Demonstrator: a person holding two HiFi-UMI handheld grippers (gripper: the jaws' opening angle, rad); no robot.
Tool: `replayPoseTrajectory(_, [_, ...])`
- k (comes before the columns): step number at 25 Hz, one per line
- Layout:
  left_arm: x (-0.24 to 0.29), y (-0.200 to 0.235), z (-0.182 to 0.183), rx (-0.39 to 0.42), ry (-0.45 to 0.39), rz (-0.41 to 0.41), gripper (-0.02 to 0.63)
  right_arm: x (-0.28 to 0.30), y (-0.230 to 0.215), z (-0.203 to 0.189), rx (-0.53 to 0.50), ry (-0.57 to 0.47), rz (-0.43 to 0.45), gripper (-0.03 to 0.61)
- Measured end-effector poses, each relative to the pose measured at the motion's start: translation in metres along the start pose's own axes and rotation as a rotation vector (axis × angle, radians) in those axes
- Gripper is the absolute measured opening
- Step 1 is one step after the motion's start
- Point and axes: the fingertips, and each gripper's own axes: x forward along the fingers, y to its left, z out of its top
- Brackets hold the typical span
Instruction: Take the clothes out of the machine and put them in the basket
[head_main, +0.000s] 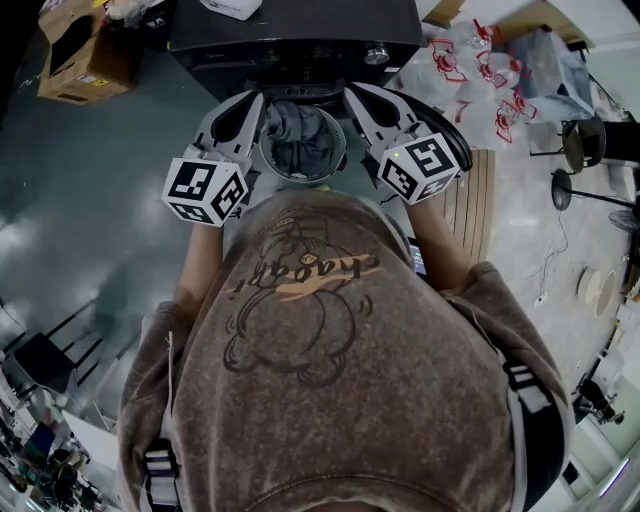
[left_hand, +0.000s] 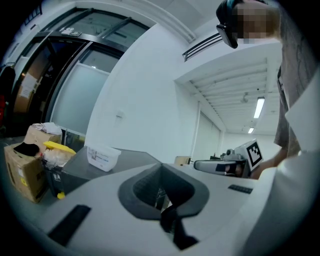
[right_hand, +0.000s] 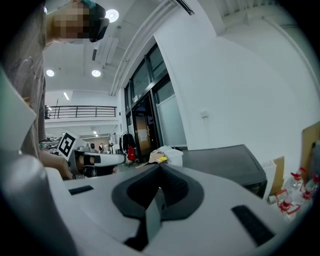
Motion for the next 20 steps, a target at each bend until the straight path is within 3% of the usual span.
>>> replayPoseTrajectory(20, [-0.0049, 0.0068, -0.0062, -0.029, 0.009, 0.014, 0.008, 0.0067, 0.0001, -0.0037, 0.004, 0.005, 0.0, -0.003])
